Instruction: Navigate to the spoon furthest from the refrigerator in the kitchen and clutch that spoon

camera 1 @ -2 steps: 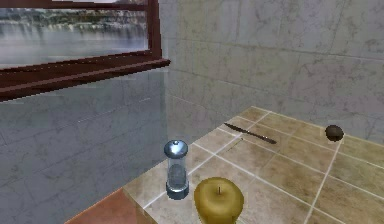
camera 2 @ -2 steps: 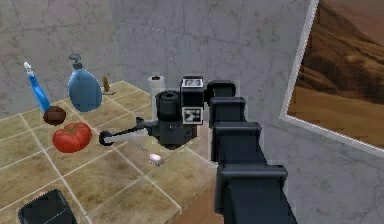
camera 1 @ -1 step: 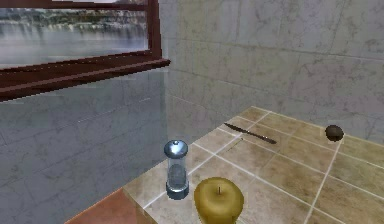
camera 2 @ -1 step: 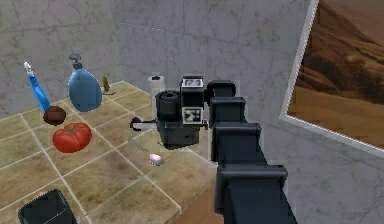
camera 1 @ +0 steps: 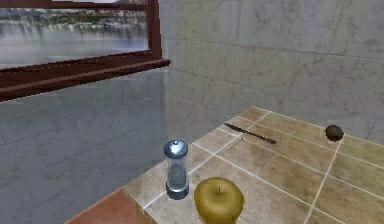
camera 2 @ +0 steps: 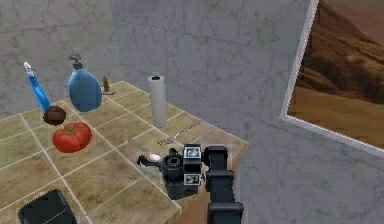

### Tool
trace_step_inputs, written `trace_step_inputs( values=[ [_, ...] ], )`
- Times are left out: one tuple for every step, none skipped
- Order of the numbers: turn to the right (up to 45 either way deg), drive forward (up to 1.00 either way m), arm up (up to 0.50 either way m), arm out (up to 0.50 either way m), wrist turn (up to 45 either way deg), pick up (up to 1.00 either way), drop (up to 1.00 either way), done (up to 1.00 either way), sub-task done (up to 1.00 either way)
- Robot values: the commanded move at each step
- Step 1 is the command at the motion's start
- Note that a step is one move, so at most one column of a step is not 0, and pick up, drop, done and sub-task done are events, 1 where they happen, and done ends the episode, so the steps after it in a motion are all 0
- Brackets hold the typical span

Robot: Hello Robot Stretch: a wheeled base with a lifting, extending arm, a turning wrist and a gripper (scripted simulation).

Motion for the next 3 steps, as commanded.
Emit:
trace_step_inputs(
  values=[
    [0.0, 0.00, 0.00, 0.00, 0.0, 1.00, 0.00, 0.00, 0.00],
    [0.0, 0.00, 0.10, 0.00, 0.0, 0.00, 0.00, 0.00, 0.00],
    [0.0, 0.00, 0.00, 0.00, 0.0, 0.00, 0.00, 1.00, 0.00]
  ],
)
